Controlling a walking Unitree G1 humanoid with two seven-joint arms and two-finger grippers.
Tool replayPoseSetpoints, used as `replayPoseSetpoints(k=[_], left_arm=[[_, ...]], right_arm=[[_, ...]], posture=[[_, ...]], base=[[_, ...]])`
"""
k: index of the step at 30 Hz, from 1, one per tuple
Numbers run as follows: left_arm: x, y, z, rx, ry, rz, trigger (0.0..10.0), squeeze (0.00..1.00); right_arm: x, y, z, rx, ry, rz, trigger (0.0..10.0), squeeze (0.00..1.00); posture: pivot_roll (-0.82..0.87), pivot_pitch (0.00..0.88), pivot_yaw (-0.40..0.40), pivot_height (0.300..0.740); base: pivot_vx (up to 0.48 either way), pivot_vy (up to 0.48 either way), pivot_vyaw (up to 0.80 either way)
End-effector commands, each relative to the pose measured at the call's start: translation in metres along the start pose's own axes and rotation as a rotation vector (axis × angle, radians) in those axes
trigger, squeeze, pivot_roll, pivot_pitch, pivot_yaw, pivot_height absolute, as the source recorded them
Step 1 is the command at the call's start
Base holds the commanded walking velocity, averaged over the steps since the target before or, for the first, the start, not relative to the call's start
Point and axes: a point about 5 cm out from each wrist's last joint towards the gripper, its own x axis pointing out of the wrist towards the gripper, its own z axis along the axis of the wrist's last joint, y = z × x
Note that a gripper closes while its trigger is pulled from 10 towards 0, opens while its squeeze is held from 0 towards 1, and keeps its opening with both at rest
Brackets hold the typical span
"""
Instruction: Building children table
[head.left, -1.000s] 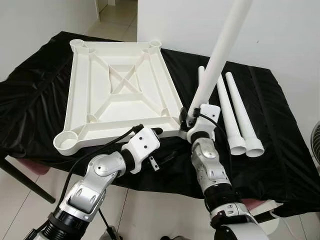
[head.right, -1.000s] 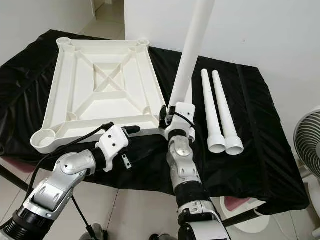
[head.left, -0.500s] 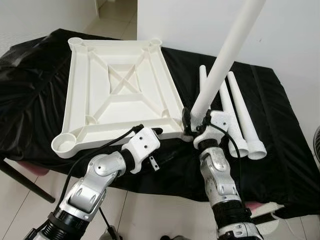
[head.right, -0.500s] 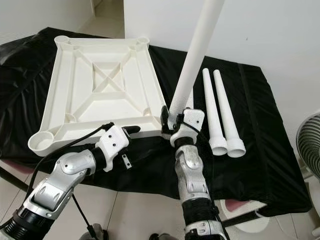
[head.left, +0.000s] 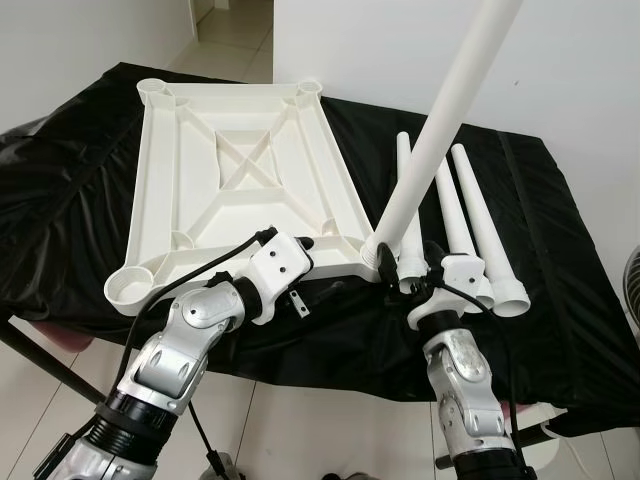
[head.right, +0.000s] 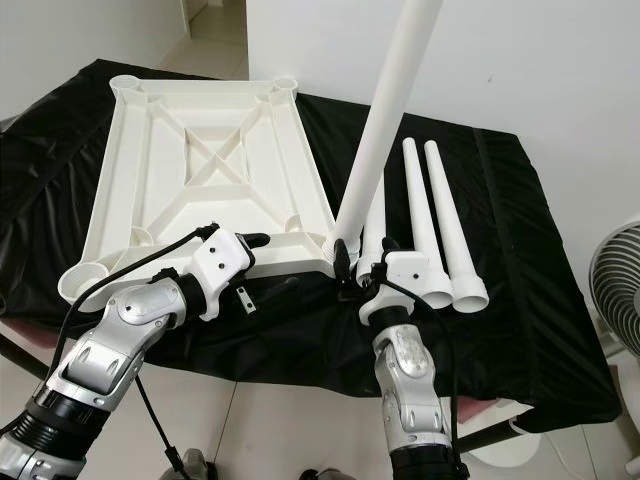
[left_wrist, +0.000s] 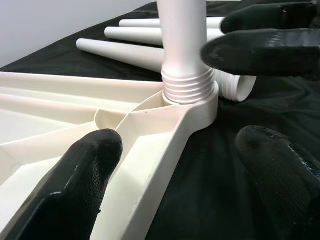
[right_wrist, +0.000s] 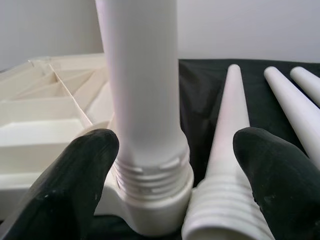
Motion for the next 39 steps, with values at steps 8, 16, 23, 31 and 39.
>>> replayPoseSetpoints(k=[8,16,23,31,39], left_arm=[[0.005,0.012,-0.010,-0.015,0.066,0.059,10.0,0.00],[0.007,0.020,-0.022,-0.053,0.153,0.095,10.0,0.00],[0.010,0.026,-0.038,-0.060,0.285,0.129,10.0,0.00],[0.018,0.034,-0.042,-0.144,0.346,0.174,10.0,0.00],[0.025,0.041,-0.037,-0.250,0.328,0.210,9.3,0.00]], right_arm=[[-0.022,-0.002,-0.001,0.027,0.032,0.059,10.0,1.00],[-0.029,0.001,-0.005,0.085,0.099,0.131,10.0,0.00],[-0.027,0.000,-0.002,0.092,0.100,0.127,10.0,0.00],[-0.026,0.000,0.000,0.089,0.104,0.122,10.0,0.00],[-0.021,0.001,0.002,0.088,0.099,0.120,10.0,0.00]], posture=[[0.15,0.087,-0.036,0.740],[0.14,0.095,-0.025,0.740],[0.12,0.107,-0.007,0.740],[0.11,0.099,-0.004,0.740],[0.10,0.082,-0.007,0.740]], base=[[0.000,0.000,0.00],[0.000,0.000,0.00],[0.000,0.000,0.00],[0.000,0.000,0.00],[0.000,0.000,0.00]])
